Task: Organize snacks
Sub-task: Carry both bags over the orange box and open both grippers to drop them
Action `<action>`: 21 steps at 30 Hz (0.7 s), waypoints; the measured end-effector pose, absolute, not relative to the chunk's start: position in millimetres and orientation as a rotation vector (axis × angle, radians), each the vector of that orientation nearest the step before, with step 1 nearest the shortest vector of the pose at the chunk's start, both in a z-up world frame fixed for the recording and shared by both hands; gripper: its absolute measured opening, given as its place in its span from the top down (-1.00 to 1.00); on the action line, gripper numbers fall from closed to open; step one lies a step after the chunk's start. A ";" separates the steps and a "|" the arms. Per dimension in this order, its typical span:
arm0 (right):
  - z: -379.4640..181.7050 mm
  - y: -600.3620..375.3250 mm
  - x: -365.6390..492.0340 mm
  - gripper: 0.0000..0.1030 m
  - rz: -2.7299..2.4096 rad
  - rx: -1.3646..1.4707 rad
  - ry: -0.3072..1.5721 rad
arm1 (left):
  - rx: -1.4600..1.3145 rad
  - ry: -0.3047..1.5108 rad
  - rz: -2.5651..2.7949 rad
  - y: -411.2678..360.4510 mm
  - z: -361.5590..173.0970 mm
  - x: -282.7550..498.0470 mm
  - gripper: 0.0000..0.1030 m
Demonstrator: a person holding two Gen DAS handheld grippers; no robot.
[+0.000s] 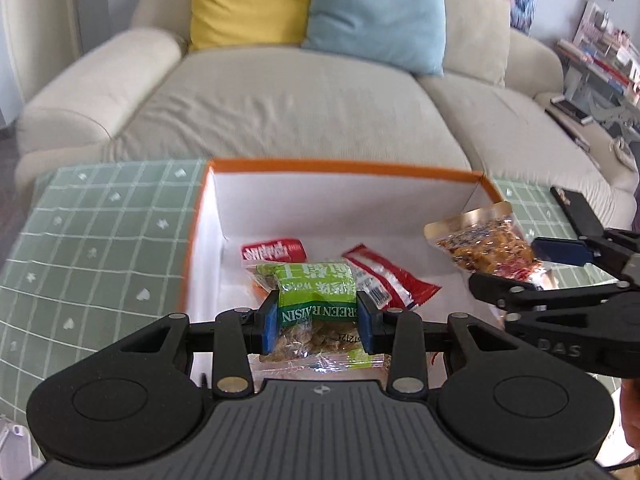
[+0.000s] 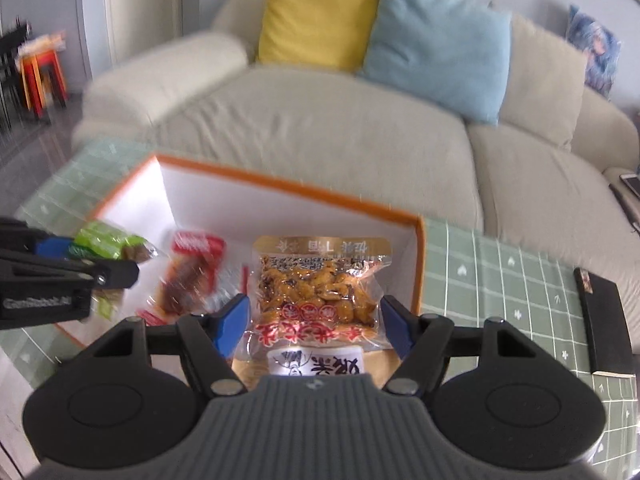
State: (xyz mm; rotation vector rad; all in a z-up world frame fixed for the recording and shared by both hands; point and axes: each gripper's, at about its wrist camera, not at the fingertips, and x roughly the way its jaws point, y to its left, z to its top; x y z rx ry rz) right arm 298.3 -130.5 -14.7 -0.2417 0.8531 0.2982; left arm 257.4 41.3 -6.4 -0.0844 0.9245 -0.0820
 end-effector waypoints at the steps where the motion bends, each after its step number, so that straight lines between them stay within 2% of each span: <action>1: -20.0 -129.3 304.1 -0.33 0.297 -0.253 0.873 | -0.071 0.938 -0.079 40.2 -9.7 260.8 0.18; 11: -59.2 -101.6 336.2 -0.33 0.258 -0.503 0.933 | 0.012 1.047 -0.052 30.0 -39.5 290.1 0.18; 21: -79.3 -90.6 353.8 -0.36 0.267 -0.545 1.006 | 0.029 1.133 -0.046 28.1 -61.0 306.5 0.17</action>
